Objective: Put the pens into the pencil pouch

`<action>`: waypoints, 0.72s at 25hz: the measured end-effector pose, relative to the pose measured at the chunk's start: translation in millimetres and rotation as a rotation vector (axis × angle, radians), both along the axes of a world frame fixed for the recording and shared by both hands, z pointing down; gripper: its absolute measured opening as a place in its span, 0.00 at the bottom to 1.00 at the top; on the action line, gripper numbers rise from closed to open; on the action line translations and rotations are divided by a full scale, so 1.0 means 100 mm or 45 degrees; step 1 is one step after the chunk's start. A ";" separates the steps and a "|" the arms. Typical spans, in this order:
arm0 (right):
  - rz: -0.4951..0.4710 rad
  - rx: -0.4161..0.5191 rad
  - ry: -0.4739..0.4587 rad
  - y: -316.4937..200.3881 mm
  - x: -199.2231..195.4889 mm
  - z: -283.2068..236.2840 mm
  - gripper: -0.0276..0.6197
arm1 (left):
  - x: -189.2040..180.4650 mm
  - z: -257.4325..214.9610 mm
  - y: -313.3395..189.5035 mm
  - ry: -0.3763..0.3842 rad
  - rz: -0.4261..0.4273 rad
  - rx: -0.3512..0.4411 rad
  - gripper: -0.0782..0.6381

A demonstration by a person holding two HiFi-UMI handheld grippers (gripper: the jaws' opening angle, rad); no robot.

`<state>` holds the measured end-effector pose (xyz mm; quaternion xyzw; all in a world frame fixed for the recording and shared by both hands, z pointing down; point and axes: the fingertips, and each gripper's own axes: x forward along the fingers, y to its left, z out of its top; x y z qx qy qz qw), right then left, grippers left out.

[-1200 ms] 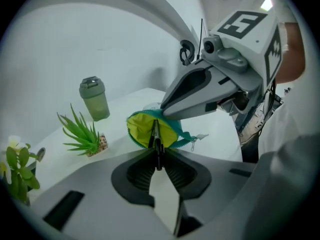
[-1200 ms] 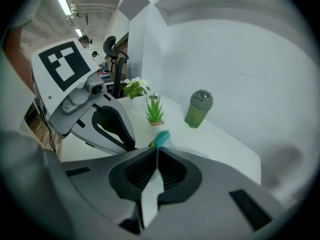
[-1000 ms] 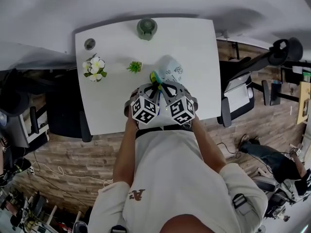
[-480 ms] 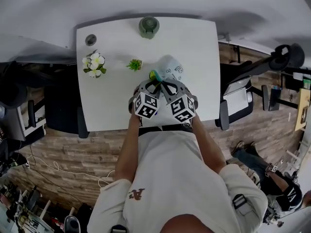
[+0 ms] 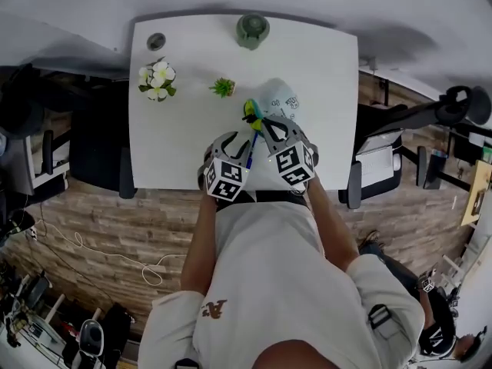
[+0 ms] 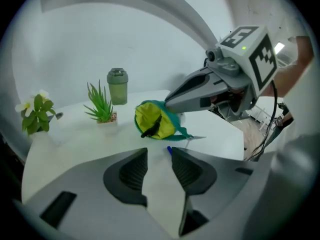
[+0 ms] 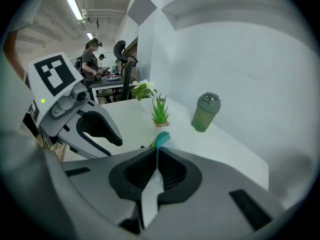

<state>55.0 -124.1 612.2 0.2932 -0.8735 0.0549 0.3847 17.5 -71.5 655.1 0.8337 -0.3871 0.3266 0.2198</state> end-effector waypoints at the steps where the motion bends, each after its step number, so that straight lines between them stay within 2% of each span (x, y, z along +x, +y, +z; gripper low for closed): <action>1: -0.009 0.002 0.001 0.01 -0.01 0.01 0.06 | 0.00 0.03 0.07 -0.001 -0.010 -0.013 0.32; 18: -0.159 0.002 -0.012 0.10 0.01 0.06 0.06 | 0.22 0.37 0.86 -0.009 -0.162 -0.188 0.28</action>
